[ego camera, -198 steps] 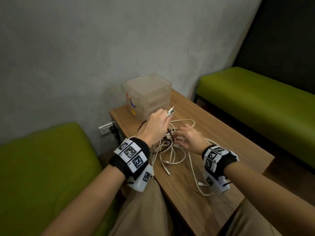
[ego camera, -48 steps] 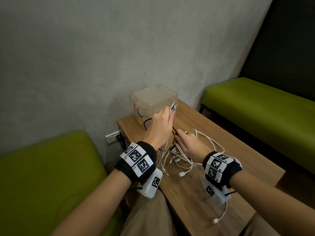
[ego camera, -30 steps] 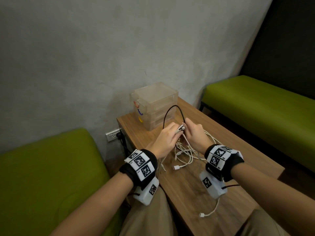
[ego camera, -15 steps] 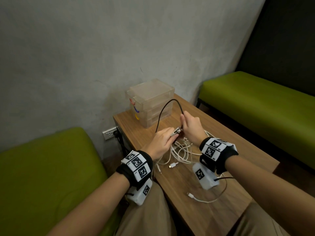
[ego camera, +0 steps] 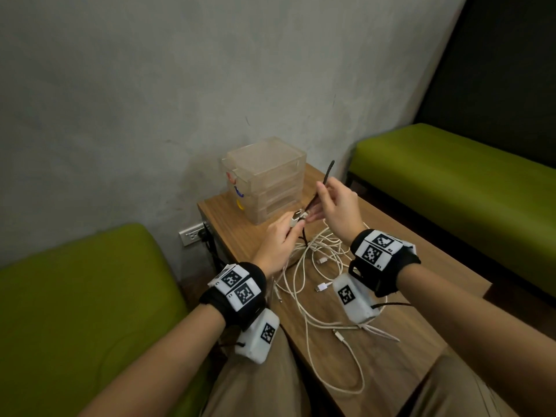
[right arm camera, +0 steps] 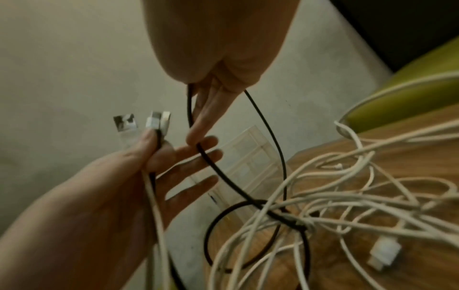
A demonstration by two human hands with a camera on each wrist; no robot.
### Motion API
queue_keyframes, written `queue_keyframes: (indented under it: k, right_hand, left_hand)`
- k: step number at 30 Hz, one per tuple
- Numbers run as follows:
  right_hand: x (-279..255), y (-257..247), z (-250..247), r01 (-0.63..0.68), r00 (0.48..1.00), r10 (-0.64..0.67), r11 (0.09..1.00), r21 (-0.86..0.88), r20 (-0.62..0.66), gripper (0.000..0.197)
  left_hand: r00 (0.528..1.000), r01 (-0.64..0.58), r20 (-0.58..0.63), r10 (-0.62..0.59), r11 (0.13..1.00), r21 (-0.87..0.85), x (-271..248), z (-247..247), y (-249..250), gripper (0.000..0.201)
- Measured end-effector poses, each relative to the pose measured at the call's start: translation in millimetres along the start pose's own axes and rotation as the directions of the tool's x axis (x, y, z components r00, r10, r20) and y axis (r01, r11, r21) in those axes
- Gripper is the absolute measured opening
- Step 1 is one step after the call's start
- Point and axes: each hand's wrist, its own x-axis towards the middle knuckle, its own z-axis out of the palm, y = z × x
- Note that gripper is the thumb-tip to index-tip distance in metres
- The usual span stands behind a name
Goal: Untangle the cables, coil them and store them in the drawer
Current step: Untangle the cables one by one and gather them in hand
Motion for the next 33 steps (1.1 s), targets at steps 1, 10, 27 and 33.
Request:
queue_keyframes:
  k: [1,10,27,33]
  right_hand:
    - [1,2,1,0.034,0.999,-0.035,0.999,-0.038,-0.008,0.024]
    - [-34,29,19,0.062,0.997,-0.052,0.985,-0.159,0.063,0.029]
    - [-54,85,5,0.025,0.823,0.406,0.673,-0.739,0.397,0.073]
    - [-40,59,6,0.036,0.914,0.299,0.615,-0.788,0.275,0.031]
  left_hand:
    - [1.0,0.016,0.009,-0.016,1.0,-0.016,2,2,3,0.031]
    - [0.991,0.062,-0.121,-0.056,0.997,0.043,13,-4,7,0.023]
    - [0.922,-0.12,-0.376,0.088,0.991,-0.063,38,-37,62,0.03]
    - [0.932,-0.202,-0.326,0.158,0.974,-0.106,54,-53,88,0.03]
